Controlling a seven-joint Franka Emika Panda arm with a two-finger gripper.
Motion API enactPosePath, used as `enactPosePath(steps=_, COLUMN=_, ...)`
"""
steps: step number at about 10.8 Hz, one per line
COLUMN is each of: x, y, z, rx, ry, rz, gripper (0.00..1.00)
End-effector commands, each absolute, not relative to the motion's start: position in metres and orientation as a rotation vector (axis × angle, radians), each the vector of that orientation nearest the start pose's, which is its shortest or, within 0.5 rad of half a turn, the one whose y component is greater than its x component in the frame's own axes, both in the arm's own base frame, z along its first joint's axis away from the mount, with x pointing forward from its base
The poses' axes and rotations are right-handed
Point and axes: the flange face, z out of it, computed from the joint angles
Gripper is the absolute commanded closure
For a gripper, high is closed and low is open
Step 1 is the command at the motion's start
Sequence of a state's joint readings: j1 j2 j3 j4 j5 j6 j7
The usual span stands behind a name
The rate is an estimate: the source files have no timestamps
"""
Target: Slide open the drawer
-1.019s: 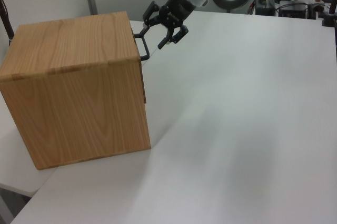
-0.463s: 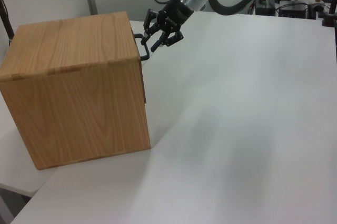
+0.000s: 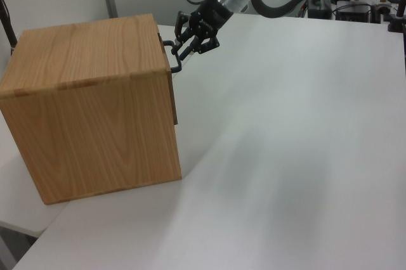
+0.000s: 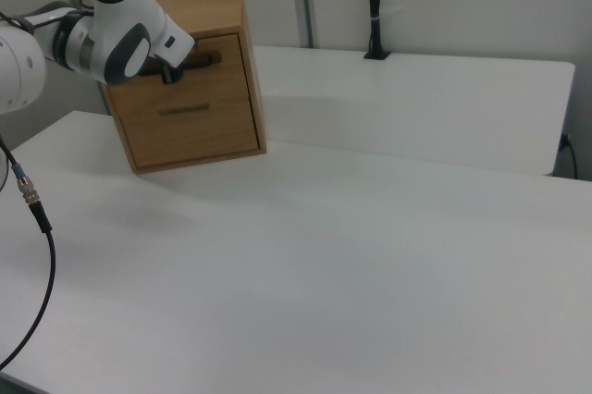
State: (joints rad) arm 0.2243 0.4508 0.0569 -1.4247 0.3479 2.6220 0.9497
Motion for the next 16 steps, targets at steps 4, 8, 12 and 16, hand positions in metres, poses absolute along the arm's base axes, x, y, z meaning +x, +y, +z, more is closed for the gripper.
enactPosePath(steps=4, x=0.677, y=0.155, z=0.533, rx=-2.278, ry=1.077, rz=-0.482, gripper=0.74)
enactPosePath(steps=8, x=0.678, y=0.147, z=0.538, rx=-2.293, ry=1.080, rz=-0.460, gripper=0.73)
enactPosePath(steps=12, x=0.691, y=0.158, z=0.530, rx=-2.273, ry=1.073, rz=-0.475, gripper=0.50)
enactPosePath(steps=16, x=0.703, y=0.170, z=0.532, rx=-2.237, ry=1.050, rz=-0.505, gripper=0.50)
